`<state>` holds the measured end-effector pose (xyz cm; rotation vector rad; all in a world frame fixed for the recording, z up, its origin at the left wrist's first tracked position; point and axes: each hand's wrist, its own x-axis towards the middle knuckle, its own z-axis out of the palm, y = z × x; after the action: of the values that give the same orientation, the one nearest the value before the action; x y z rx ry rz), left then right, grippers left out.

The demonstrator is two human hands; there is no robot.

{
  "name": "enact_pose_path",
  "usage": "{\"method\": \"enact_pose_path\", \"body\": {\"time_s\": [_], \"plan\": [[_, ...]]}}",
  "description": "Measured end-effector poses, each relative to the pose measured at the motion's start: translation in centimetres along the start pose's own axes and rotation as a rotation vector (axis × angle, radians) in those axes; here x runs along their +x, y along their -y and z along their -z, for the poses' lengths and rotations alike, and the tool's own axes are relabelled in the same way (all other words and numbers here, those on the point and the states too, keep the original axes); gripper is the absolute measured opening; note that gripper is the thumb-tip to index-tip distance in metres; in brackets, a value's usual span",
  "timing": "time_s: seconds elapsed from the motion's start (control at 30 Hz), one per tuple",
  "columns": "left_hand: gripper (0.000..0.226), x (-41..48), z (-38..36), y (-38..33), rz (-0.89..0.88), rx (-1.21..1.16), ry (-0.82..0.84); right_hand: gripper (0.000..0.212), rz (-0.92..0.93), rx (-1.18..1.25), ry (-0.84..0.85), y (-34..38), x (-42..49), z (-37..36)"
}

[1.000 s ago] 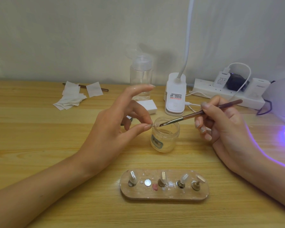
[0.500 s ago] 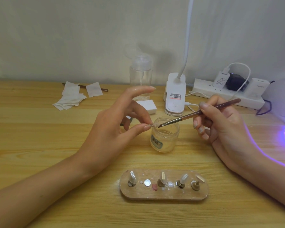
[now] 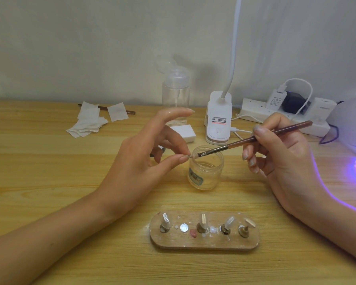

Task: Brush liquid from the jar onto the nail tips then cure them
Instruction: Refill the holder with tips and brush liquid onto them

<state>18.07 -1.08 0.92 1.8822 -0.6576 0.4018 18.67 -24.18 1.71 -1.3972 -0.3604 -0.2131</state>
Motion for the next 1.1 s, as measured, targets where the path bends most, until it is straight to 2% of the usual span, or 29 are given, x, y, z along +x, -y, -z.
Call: {"method": "enact_pose_path", "body": {"time_s": [0.13,0.3,0.5,0.7,0.9,1.1], "plan": [[0.059,-0.05,0.0,-0.01,-0.002,-0.009,0.002,0.022,0.02,0.017,-0.017,0.05,0.05,0.1],[0.059,-0.08,-0.04,-0.01,0.002,-0.007,0.008,0.018,0.061,0.016,0.057,0.13,-0.09,-0.24],[0.059,-0.12,0.0,-0.03,0.016,-0.021,0.004,0.022,0.048,-0.007,-0.016,-0.04,0.01,0.1],[0.058,-0.05,-0.04,0.0,0.045,-0.058,0.007,0.019,0.084,0.011,0.058,0.06,-0.09,-0.15],[0.059,-0.04,-0.04,0.05,0.055,-0.061,0.007,0.022,0.05,-0.007,-0.025,0.04,-0.04,0.16],[0.058,0.0,-0.09,0.19,0.072,-0.071,0.004,0.02,0.1,-0.02,0.041,0.26,-0.19,-0.29]]}}
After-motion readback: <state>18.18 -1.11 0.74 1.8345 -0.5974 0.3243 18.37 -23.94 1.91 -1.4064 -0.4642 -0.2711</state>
